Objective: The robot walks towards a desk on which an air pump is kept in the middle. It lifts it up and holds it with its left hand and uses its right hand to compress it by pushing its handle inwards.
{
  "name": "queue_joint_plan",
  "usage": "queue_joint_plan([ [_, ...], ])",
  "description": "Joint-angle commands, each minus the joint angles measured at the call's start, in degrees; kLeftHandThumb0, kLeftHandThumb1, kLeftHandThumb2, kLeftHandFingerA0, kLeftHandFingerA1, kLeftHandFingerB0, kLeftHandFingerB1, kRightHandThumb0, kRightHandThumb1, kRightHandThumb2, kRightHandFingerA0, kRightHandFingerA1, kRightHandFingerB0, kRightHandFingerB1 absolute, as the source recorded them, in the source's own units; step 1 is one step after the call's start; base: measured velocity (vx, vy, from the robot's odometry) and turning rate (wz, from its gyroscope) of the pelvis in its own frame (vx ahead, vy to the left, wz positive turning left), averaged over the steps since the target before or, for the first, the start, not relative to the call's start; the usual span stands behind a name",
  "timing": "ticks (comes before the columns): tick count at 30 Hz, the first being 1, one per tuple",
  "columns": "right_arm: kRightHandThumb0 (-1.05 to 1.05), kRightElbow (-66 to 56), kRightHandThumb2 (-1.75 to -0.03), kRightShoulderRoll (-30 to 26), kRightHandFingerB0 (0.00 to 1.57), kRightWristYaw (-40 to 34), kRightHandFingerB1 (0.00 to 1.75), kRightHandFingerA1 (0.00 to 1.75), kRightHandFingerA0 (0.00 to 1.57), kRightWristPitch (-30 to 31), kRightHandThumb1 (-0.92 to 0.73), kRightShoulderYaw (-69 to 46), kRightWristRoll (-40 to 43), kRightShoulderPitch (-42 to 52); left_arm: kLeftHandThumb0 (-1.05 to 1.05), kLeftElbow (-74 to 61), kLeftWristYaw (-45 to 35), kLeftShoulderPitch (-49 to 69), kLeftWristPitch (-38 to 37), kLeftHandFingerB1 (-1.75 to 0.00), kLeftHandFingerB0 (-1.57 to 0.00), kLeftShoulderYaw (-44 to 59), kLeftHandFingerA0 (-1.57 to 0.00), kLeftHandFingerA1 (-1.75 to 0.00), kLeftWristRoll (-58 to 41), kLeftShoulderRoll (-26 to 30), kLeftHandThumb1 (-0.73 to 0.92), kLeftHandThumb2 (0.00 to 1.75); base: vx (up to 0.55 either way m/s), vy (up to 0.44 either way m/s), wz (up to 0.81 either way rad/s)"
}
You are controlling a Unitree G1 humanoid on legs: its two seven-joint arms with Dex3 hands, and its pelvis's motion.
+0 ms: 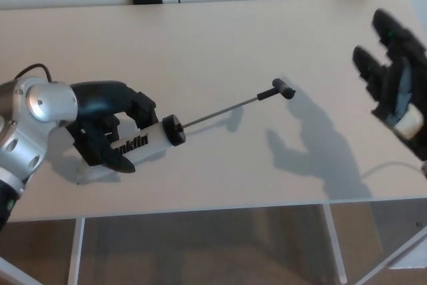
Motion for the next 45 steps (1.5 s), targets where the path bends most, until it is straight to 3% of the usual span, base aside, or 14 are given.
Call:
queue_joint_plan([
  [1, -0.89, 7.28, -0.67, 2.26, 0.0, -0.96, 0.06, 0.05, 0.0, -0.66, -0.9, 3.2, -7.02, -3.68, -0.07, -3.61, -2.53, -2.7, -2.79, -1.04, -0.75, -4.17, -0.9, -1.18, 5.19, 2.98, 0.78, 0.76, 0.0, 0.0, 0.0],
  [3, -0.89, 7.39, -0.67, 2.54, 0.0, -1.08, 0.06, 0.05, 0.0, -0.63, -0.9, 3.5, -7.51, -3.93, -0.07, -4.37, -2.07, -2.78, -3.36, -1.04, -0.75, -5.23, -0.9, -1.18, 6.27, 3.48, 0.78, 0.76, 0.0, 0.0, 0.0],
  [4, -0.97, 7.5, -1.12, 2.75, 0.0, -0.99, 0.04, 0.06, 0.0, -0.75, -0.76, 3.56, -7.71, -3.97, -0.06, -5.19, -2.09, -2.79, -2.87, -1.04, -0.73, -5.95, -0.9, -1.2, 6.98, 3.61, 0.77, 0.75, 0.0, 0.0, 0.0],
  [15, -0.89, 9.61, -1.14, 5.29, 0.0, -1.46, 0.11, 0.14, 0.0, -0.55, -0.72, 3.06, -9.36, -5.04, -0.08, -9.54, -1.52, -2.27, -3.26, -1.17, -0.66, -9.08, -0.83, -1.21, 10.42, 3.96, 0.8, 0.63, 0.0, 0.0, 0.0],
  [16, -0.92, 9.94, -0.94, 5.17, 0.0, -1.08, 0.05, 0.07, 0.0, -1.2, -0.7, 3.3, -10.26, -5.47, -0.1, -9.59, -0.99, -2.43, -3.92, -1.04, -0.68, -9.52, -0.85, -1.1, 11.26, 4.02, 0.77, 0.63, 0.0, 0.0, 0.0],
  [17, -0.91, 9.78, -1.15, 5.2, 0.0, -1.05, 0.09, 0.11, 0.0, -1.24, -0.75, 3.41, -10.58, -5.56, -0.1, -9.57, -0.69, -2.33, -4.18, -1.16, -0.65, -9.56, -0.84, -1.23, 11.39, 4.02, 0.77, 0.64, 0.0, 0.0, 0.0],
  [19, -0.91, 9.54, -1.15, 5.37, 0.0, -1.03, 0.09, 0.11, 0.0, -1.16, -0.75, 3.41, -10.94, -5.6, -0.1, -9.61, -0.42, -2.14, -4.41, -1.16, -0.65, -9.52, -0.84, -1.23, 11.47, 4.02, 0.77, 0.64, 0.0, 0.0, 0.0],
  [20, -0.92, 9.55, -0.94, 5.39, 0.0, -0.88, 0.06, 0.06, 0.0, -1.27, -0.7, 3.39, -11.06, -5.62, -0.12, -9.7, -0.3, -2.03, -4.46, -1.18, -0.64, -9.57, -0.88, -1.22, 11.63, 4.0, 0.78, 0.63, 0.0, 0.0, 0.0],
  [22, -0.92, 9.63, -0.94, 5.4, 0.0, -0.65, 0.06, 0.06, 0.0, -1.46, -0.7, 3.3, -11.23, -5.65, -0.12, -9.79, -0.21, -1.91, -4.49, -1.18, -0.64, -9.62, -0.88, -1.22, 11.89, 3.94, 0.78, 0.63, 0.0, 0.0, 0.0],
  [23, -0.9, 9.66, -1.14, 5.38, 0.0, -0.58, 0.1, 0.12, 0.0, -1.53, -0.73, 3.22, -11.32, -5.59, -0.13, -9.75, -0.34, -1.89, -4.29, -1.21, -0.63, -9.59, -0.87, -1.25, 11.94, 3.83, 0.81, 0.63, 0.0, 0.0, 0.0],
  [24, -0.94, 10.14, -1.15, 5.36, 0.0, -0.49, 0.06, 0.08, 0.0, -1.48, -0.77, 2.96, -11.38, -5.41, -0.16, -9.59, -0.29, -1.75, -4.82, -1.18, -0.62, -9.58, -0.85, -1.26, 12.01, 3.9, 0.78, 0.64, 0.0, 0.0, 0.0],
  [43, -0.86, 11.54, -1.15, 8.23, 0.0, 0.36, 0.13, 0.14, 0.0, -2.45, -0.78, 0.11, -10.24, -4.02, -0.14, -9.97, -0.67, -1.05, -5.09, -1.22, -0.62, -8.08, -0.86, -1.29, 12.12, 3.48, 0.8, 0.64, 0.0, 0.0, 0.0],
  [44, -0.86, 11.45, -0.93, 9.37, 0.0, 0.54, 0.14, 0.12, 0.0, -2.06, -0.73, -1.09, -8.56, -3.29, -0.13, -10.18, -0.79, -0.91, -4.98, -1.19, -0.68, -7.93, -0.85, -1.32, 11.97, 3.3, 0.77, 0.68, 0.0, 0.0, 0.0],
  [45, -0.86, 11.35, -0.93, 9.98, 0.0, 0.58, 0.14, 0.12, 0.0, -1.76, -0.73, -1.71, -7.65, -2.9, -0.13, -10.27, -0.8, -0.85, -4.97, -1.19, -0.68, -7.87, -0.85, -1.32, 11.88, 3.22, 0.77, 0.68, 0.0, 0.0, 0.0],
])
